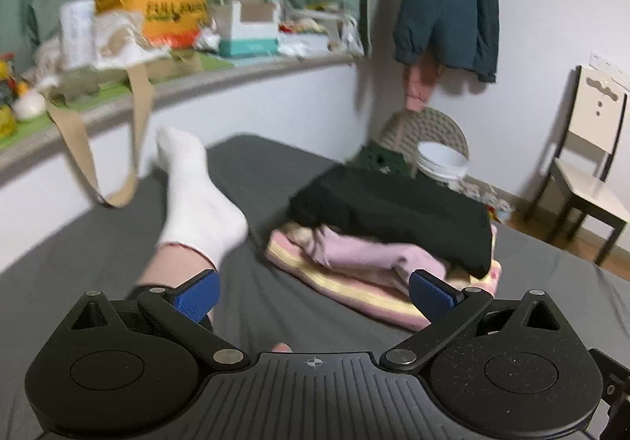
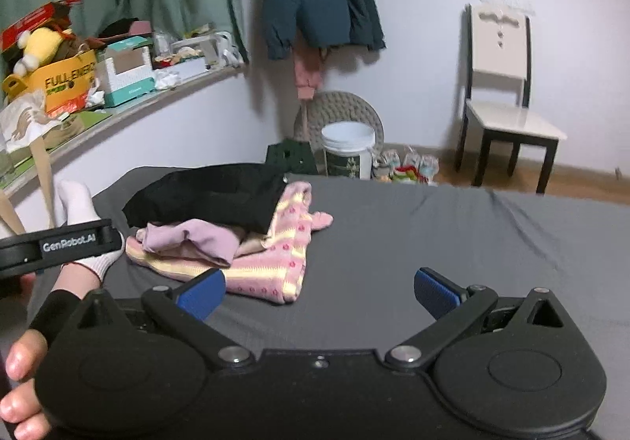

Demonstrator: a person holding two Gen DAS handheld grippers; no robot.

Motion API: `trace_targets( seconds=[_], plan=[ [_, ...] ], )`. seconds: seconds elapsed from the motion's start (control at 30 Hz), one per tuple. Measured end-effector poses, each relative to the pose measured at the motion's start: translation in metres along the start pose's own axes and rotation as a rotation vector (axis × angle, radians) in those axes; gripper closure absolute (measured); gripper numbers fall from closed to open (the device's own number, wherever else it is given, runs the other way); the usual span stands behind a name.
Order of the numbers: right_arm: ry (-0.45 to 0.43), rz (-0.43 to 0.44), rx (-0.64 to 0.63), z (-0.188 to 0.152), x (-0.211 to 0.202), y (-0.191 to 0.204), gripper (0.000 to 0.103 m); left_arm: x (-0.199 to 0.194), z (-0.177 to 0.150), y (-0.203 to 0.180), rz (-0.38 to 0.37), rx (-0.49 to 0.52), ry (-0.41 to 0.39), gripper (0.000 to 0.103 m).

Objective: Fold clothes

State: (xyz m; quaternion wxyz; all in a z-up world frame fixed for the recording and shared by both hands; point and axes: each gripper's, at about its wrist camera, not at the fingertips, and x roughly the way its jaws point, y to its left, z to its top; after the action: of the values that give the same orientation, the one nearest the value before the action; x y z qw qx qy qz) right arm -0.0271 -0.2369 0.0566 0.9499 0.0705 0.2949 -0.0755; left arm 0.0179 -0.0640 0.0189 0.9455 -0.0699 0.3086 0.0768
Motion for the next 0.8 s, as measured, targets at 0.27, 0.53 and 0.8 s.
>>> trace_targets(
  seconds=[0.27, 0.53, 0.8],
  plan=[
    [0.064, 0.039, 0.010, -0.005, 0.006, 0.000, 0.000, 0.006, -0.006, -0.013, -0.020, 0.083, 0.037, 0.001],
    [0.056, 0.014, 0.006, -0.004, 0.005, 0.008, 0.000, 0.012, -0.011, -0.023, -0.049, 0.120, 0.098, 0.001],
    [0.089, -0.003, -0.002, -0.009, 0.012, 0.005, 0.000, 0.016, -0.013, -0.026, -0.052, 0.134, 0.121, 0.001]
  ],
)
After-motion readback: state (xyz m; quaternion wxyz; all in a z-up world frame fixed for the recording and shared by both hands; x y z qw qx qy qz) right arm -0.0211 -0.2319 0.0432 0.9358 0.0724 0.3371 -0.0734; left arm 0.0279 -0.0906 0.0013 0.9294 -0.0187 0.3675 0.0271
